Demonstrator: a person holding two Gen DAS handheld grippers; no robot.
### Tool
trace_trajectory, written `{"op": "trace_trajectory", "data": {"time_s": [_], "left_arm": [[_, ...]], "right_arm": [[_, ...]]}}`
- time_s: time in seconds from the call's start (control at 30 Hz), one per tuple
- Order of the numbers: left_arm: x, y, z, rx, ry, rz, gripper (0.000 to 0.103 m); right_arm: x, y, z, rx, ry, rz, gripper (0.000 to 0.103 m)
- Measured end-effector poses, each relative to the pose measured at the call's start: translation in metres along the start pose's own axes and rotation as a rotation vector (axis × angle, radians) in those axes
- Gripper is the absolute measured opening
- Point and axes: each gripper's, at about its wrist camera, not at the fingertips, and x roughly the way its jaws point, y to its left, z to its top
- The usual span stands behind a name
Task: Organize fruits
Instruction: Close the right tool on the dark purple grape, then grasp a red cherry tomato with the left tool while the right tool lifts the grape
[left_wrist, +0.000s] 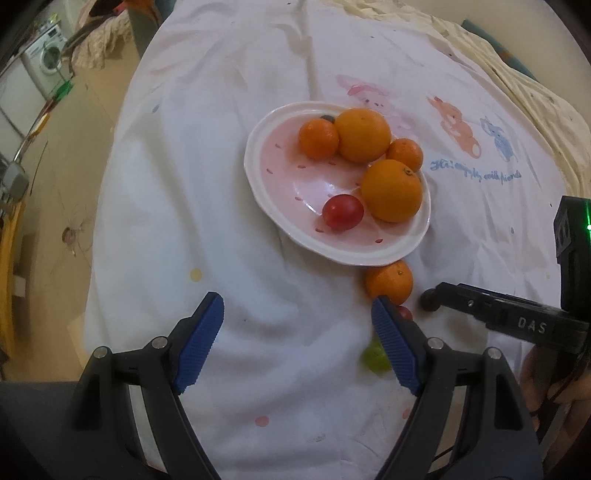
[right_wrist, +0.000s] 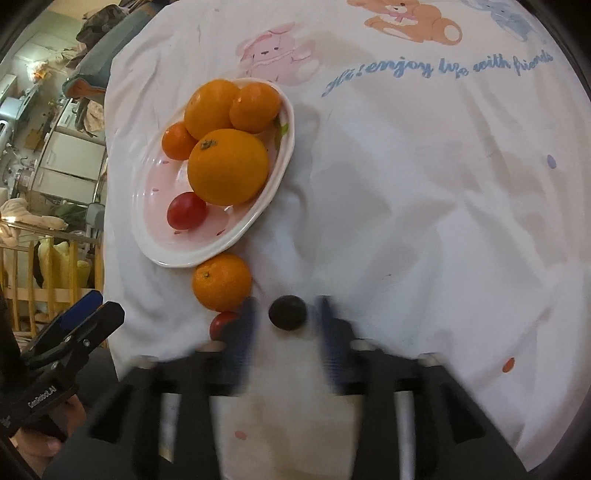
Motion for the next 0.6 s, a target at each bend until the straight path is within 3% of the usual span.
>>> {"op": "trace_trajectory", "data": {"time_s": [0.1, 0.3, 0.4, 0.57, 0.6], "left_arm": [[0.002, 0.001, -0.002, 0.011, 0.002, 0.009, 0.080], [0.000, 0.004, -0.003, -0.006, -0.004, -0.002, 0.080], [0.000, 0.003, -0.002, -0.003, -0.003, -0.005, 0.080], [-0.002, 0.000, -0.002, 0.011, -0.005, -0.004, 0.080], [-0.001, -0.002, -0.002, 0.017, 0.003, -0.005, 0.080]], "right_arm": [[0.009, 0.009, 0.002, -0.051, 0.010, -0.062, 0.057], [0.034, 0.023, 0.000, -0.137, 0.043, -0.183, 0.045], [0.037, 0.027, -0.005, -0.186, 0.032, -0.252, 0.029], [0.027, 0.019, -0.004, -0.158, 0.018, -0.200, 0.026], [0.020, 0.011, -0.004, -0.123, 0.013, -0.155, 0.026]]}}
